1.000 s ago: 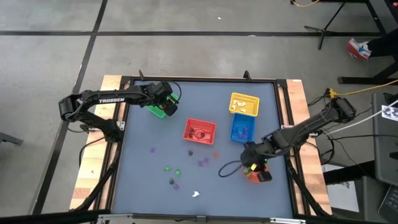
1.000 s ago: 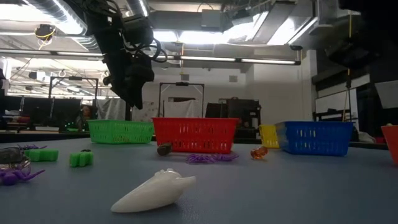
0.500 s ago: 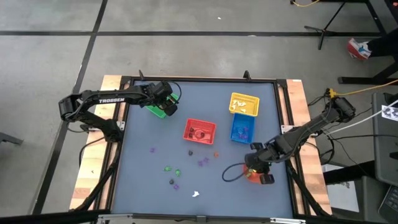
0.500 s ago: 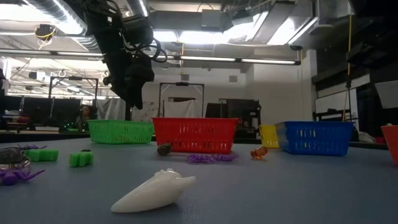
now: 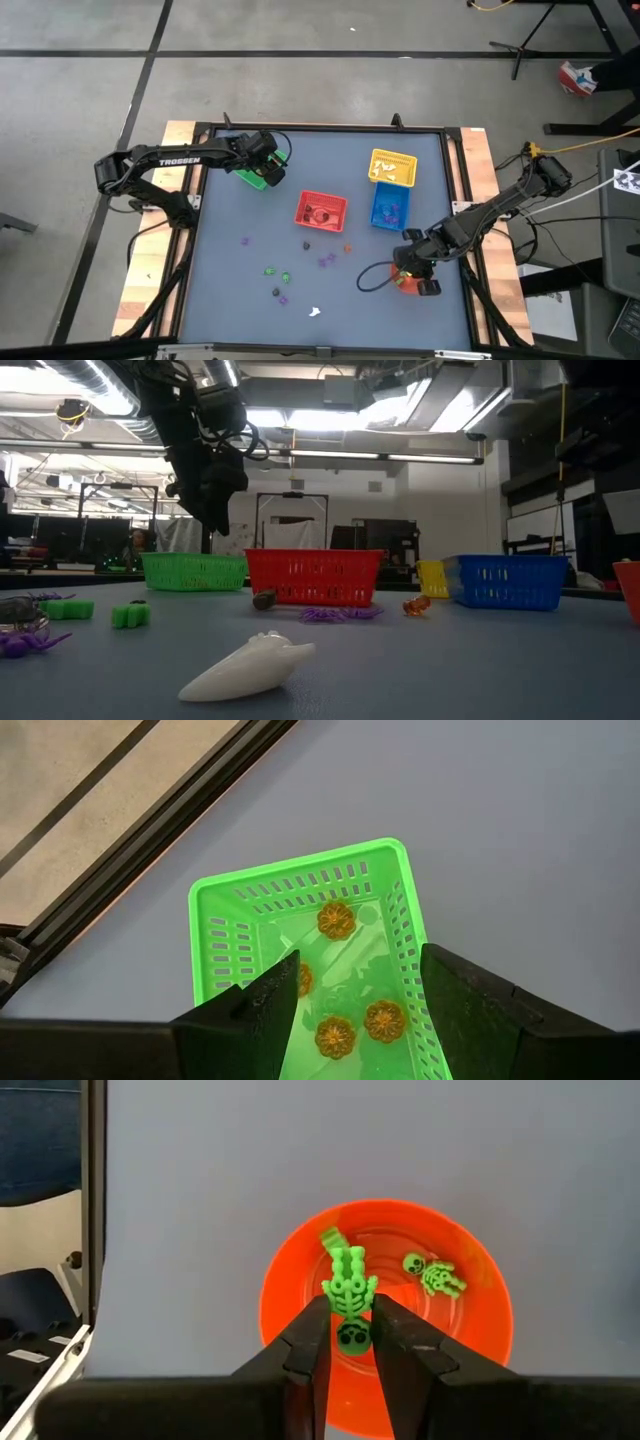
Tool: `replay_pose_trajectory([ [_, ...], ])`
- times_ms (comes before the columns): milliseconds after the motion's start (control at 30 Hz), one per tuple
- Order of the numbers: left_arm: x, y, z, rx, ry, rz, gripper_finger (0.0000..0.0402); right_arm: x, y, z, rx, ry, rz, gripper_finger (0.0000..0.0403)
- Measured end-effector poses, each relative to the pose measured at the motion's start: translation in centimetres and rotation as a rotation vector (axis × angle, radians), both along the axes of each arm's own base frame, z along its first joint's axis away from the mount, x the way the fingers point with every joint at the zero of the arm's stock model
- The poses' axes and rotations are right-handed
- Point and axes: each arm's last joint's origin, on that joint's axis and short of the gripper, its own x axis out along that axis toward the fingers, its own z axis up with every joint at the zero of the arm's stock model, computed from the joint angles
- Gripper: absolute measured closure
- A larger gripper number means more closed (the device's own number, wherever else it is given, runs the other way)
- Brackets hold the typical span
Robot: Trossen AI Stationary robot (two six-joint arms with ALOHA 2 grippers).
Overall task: Sort Halloween decoration
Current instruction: Put the green skeleton toy into the orange bin, then put the black skull toy into the red bin
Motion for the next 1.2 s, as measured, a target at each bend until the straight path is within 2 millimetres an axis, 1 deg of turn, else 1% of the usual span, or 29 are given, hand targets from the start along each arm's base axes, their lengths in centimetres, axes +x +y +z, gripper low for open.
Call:
replay_pose_trajectory([
  [133,0.00,0.00,-0.01,0.000,0.000,0.000,0.0209,-0.04,-0.09,-0.04,-0.014,0.007,-0.032,0.0317],
  [400,0.00,0.00,0.00,0.000,0.000,0.000,0.0209,-0.18,-0.21,-0.11,-0.031,0.024,-0.055,0.0234],
  [567,0.00,0.00,0.00,0.000,0.000,0.000,0.0209,-0.18,-0.21,-0.11,-0.031,0.025,-0.055,0.0203],
  [700,0.01,-0.01,0.00,0.000,0.000,0.000,0.0209,-0.18,-0.21,-0.11,-0.031,0.024,-0.055,0.0194],
  [1000,0.05,0.02,0.03,0.000,-0.007,-0.002,0.0209,-0.16,-0.20,-0.11,-0.030,0.022,-0.055,0.0193],
  [1200,0.58,0.05,0.27,-0.028,-0.085,-0.042,0.0209,-0.15,-0.20,-0.10,-0.030,0.022,-0.055,0.0193],
])
